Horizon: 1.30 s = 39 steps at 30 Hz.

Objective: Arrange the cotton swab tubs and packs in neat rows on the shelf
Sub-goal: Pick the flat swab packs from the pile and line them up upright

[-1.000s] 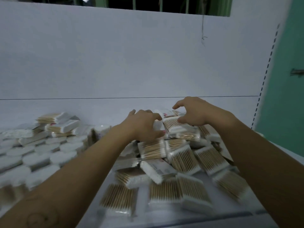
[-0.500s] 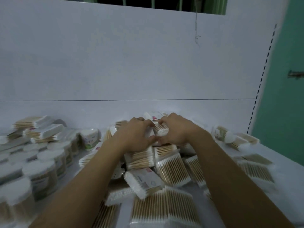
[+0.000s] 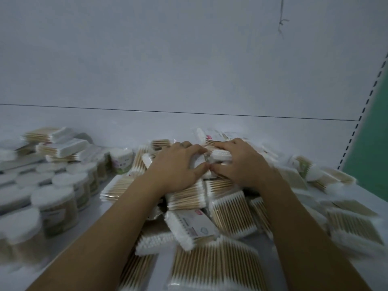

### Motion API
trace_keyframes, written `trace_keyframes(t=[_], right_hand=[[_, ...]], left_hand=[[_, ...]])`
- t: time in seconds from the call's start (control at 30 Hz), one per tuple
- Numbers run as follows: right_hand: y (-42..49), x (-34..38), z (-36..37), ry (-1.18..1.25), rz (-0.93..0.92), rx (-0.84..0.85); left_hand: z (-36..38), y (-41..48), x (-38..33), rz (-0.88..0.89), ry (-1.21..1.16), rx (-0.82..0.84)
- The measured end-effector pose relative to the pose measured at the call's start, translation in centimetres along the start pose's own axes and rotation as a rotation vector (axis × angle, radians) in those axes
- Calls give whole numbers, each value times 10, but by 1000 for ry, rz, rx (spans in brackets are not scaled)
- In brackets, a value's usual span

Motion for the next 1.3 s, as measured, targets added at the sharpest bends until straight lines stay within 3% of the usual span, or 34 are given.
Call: trace_keyframes(t=[0.13, 0.33, 0.53, 0.9, 1.03, 1.2, 1.3], right_hand=[[1, 1, -4, 51, 1, -56], [-1, 1, -14, -10, 15, -33], [-6, 15, -19, -30, -92, -208], [-7, 31, -4, -38, -72, 10], [-4, 23, -8, -131, -69, -75], [-4, 13, -15, -112, -79, -369], [-2, 11, -20, -123, -58, -414]], left_hand=[[-4, -3, -2, 28, 50, -37], [-36, -6, -3, 22, 180, -253], [-53, -21, 20, -92, 203, -187], [-37, -29, 25, -117, 206, -38], [-34, -29, 21, -120, 128, -69], [-28, -32, 12, -41, 81, -48], [-25, -30, 12, -48, 102, -55]])
Point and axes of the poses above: each hand's wrist, its own y-axis towards the middle knuckle, its own z-axis out of the palm, x = y × z, the point moved 4 cm from there along y, towards the middle knuckle, and after that the axes turned 4 degrees about -x, right-handed, at the moved point
